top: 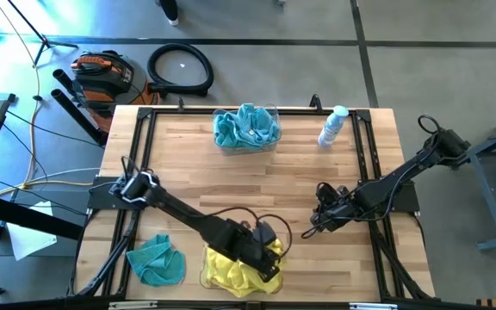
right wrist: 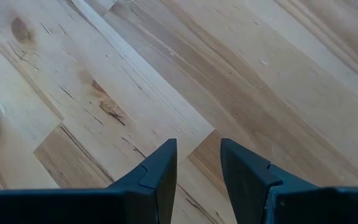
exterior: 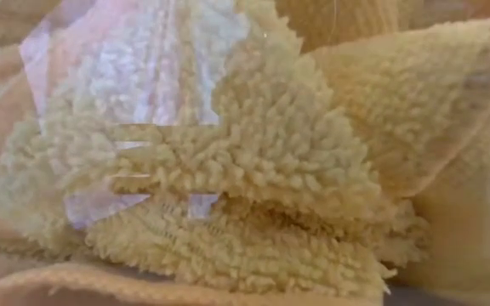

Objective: Sort microfiber towel by color & place in baskets
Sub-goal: Put the blue microfiber towel into the top transparent bin

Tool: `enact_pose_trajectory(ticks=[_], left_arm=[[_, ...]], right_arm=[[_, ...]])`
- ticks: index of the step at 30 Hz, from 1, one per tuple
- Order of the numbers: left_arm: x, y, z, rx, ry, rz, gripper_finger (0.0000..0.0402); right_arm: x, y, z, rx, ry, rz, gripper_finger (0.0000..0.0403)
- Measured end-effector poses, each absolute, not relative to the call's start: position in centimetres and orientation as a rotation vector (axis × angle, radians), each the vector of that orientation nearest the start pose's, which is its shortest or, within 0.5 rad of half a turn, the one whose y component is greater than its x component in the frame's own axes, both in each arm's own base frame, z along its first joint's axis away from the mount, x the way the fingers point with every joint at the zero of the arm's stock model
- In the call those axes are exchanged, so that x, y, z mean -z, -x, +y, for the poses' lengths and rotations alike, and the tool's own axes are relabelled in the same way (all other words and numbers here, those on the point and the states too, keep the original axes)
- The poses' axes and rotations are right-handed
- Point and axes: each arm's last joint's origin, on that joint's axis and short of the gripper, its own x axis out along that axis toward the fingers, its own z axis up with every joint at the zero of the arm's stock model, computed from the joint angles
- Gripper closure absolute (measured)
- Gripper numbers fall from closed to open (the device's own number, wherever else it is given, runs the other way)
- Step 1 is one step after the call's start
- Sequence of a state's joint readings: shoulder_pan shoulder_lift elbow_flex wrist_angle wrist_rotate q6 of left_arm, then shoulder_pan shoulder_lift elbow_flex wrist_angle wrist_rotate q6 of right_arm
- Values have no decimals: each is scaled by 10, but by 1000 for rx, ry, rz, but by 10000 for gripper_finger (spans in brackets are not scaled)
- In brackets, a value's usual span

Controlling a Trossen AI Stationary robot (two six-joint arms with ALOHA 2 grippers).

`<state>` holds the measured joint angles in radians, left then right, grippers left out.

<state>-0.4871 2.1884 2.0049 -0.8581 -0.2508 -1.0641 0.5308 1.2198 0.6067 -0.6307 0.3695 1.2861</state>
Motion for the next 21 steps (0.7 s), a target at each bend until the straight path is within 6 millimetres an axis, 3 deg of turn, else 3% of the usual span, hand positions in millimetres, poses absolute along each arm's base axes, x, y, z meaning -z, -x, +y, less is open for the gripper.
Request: enact_pose_trajectory(ticks=[12,21], left_arm=[[-305,-374,-211,-373,551,958,300],[-322,-332,-222,-398,488,1066,300]], right_arm=[[-170,-173,90,563,-612,982,285],[-170,-173,90,563,-612,982,285]])
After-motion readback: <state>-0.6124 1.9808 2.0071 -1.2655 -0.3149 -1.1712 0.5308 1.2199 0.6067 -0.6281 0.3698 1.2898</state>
